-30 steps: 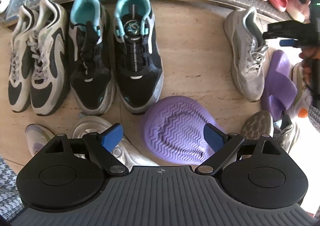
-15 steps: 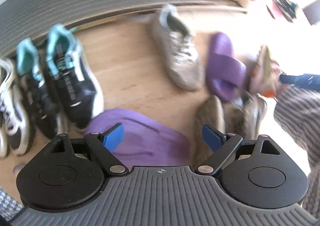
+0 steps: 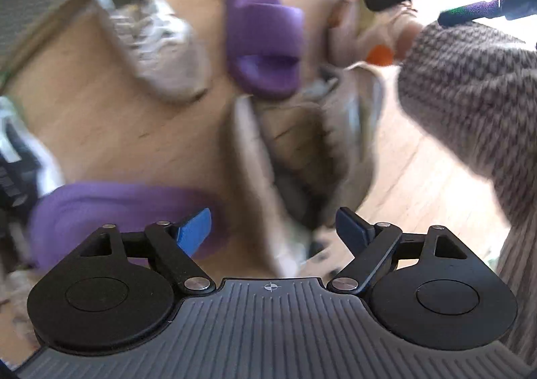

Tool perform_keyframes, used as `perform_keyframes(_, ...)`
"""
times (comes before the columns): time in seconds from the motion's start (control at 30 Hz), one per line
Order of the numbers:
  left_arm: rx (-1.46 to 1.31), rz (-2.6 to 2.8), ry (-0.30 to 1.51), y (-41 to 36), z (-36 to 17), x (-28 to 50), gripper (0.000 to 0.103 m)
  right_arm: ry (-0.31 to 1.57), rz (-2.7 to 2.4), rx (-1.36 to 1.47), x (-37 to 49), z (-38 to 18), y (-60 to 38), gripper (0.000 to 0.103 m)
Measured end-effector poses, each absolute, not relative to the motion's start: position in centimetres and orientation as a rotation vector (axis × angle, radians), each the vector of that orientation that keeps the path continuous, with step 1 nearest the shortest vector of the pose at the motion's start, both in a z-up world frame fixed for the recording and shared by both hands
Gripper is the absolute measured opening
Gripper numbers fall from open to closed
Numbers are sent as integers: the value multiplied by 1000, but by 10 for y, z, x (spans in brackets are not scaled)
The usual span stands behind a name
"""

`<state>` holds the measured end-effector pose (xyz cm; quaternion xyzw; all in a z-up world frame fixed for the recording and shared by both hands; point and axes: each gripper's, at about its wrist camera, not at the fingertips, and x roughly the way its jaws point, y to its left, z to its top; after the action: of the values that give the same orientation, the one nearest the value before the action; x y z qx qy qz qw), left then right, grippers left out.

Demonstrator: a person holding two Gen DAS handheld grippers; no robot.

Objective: Organize scattered shoes
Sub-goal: 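Set the grey sneaker beside the black-and-teal pair and open the right gripper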

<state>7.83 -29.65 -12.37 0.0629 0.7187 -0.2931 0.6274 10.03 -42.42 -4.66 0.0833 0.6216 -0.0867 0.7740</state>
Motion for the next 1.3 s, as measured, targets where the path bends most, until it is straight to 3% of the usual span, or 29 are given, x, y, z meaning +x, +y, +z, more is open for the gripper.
perform_keyframes(0.17, 33, -637, 1748, -343, -168, 90, 75, 1262, -235, 273, 121, -32, -455, 88)
perform_keyframes(0.3, -80, -625, 1809, -364, -208, 93, 75, 1168, -195, 359, 121, -14, -467, 88)
perform_keyframes(0.47, 3, -616, 1843, -392, -246, 89, 73, 1098, -179, 409, 118, 0, -479, 89)
perform_keyframes(0.53, 44, -671, 1826, -404, -248, 84, 63, 1080, -187, 447, 120, 4, -485, 89)
perform_keyframes(0.67, 142, -799, 1763, -425, -226, 67, 18, 1048, -204, 519, 122, 7, -487, 90)
perform_keyframes(0.97, 62, -791, 1634, -364, -134, 72, 16, 972, -242, 678, 127, 13, -487, 90)
perform_keyframes(1.23, -85, -295, 1383, -214, -32, 140, 18, 991, -166, 610, 141, 11, -439, 90)
perform_keyframes(1.27, -102, -234, 1346, -202, -27, 149, 25, 1001, -154, 596, 145, 10, -433, 90)
perform_keyframes(1.3, -119, -174, 1309, -190, -23, 159, 47, 1007, -141, 581, 148, 9, -426, 90)
